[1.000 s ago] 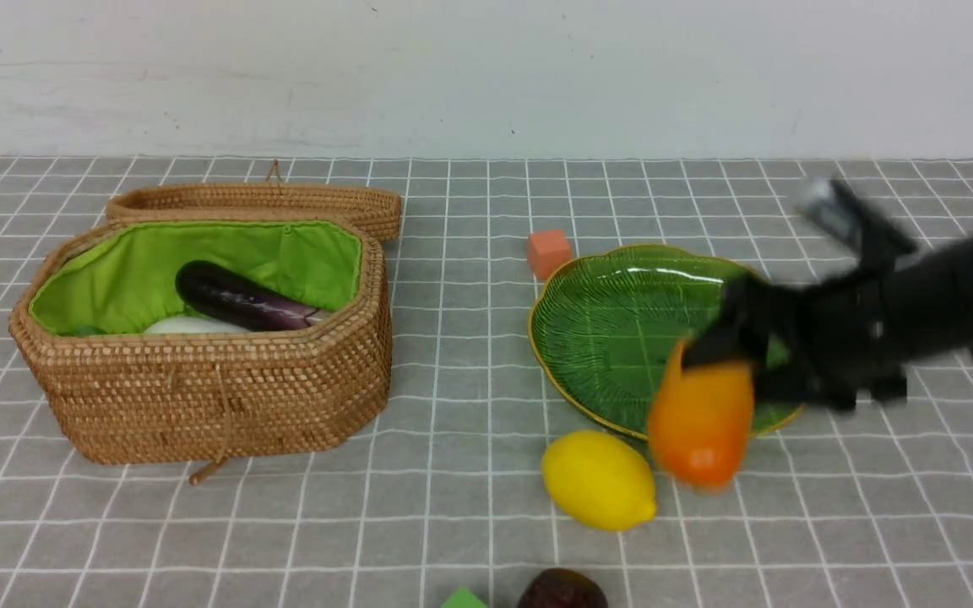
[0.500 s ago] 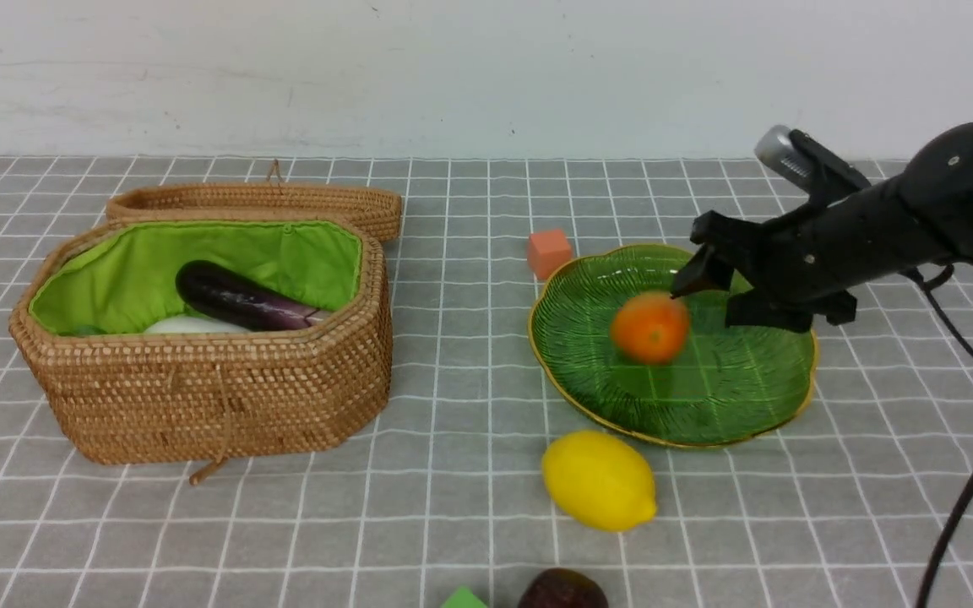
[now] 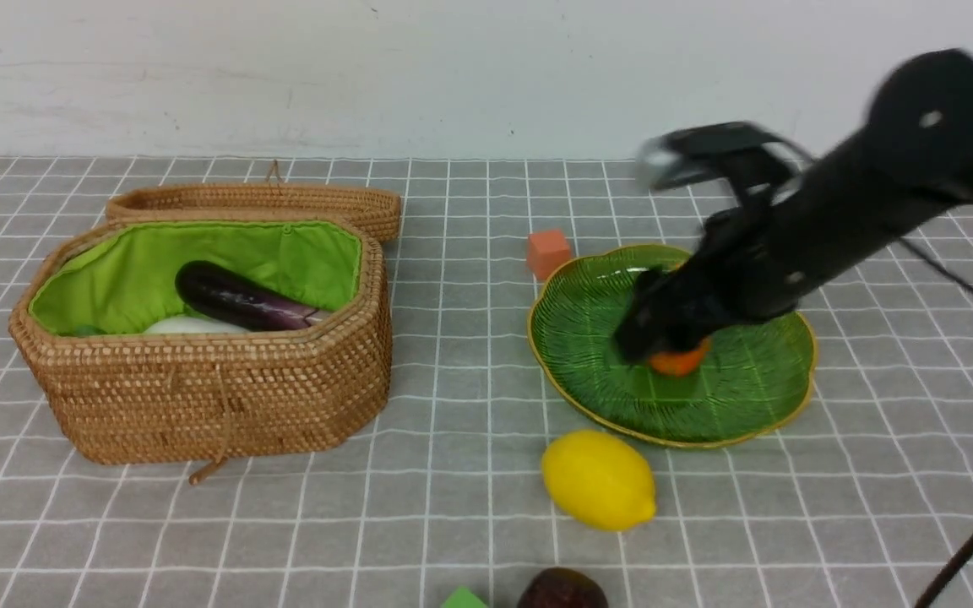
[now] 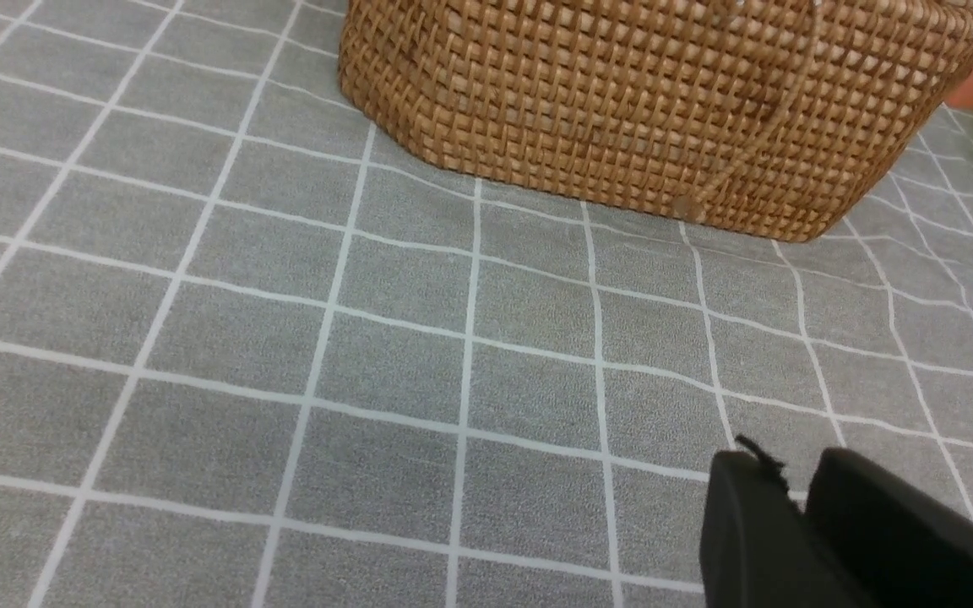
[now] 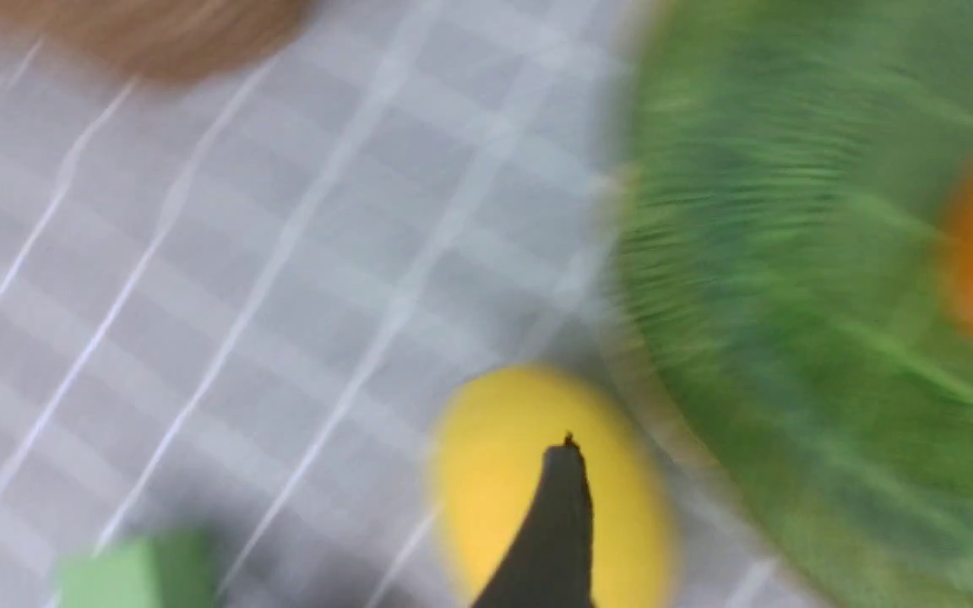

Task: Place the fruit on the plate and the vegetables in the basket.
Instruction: Use the right arm to grab a lemon and put it into the right plate

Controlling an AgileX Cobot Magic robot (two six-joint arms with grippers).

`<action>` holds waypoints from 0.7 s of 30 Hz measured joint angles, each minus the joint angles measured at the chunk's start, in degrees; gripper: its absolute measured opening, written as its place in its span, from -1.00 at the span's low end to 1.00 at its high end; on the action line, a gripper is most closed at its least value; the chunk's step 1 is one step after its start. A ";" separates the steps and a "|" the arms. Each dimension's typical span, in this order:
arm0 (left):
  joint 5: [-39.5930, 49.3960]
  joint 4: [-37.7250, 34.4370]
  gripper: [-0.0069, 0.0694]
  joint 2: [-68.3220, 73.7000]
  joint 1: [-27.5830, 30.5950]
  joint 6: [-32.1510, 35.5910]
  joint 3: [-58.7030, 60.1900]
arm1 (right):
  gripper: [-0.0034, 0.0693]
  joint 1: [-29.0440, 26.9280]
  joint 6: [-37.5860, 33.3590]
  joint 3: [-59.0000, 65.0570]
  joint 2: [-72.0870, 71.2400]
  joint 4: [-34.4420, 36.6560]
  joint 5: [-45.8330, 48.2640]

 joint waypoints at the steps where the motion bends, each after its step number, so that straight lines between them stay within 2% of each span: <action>1: 0.00 0.00 -0.54 0.00 0.00 0.00 0.00 | 0.87 1.61 1.28 0.56 0.01 -1.91 -0.12; 2: 0.00 0.00 -0.54 0.00 0.00 0.00 0.00 | 0.87 1.99 1.28 0.70 0.01 -1.91 -0.12; 3: 0.00 0.00 -0.54 0.00 0.00 0.00 0.00 | 0.86 4.30 3.81 1.97 0.34 -5.15 -0.51; 9: 0.00 0.00 -0.52 0.00 0.00 0.00 0.00 | 0.83 9.39 9.89 3.83 4.09 -14.58 -3.92; 14: 0.00 0.00 -0.51 0.00 0.00 0.00 0.00 | 0.80 9.81 10.42 3.83 7.34 -15.76 -4.95; 19: 0.00 0.00 -0.49 0.00 0.00 0.00 0.00 | 0.61 9.81 10.50 3.83 9.40 -16.04 -5.03; 21: 0.00 0.00 -0.49 0.00 0.00 0.00 0.00 | 0.60 9.81 10.50 3.78 9.40 -15.99 -5.03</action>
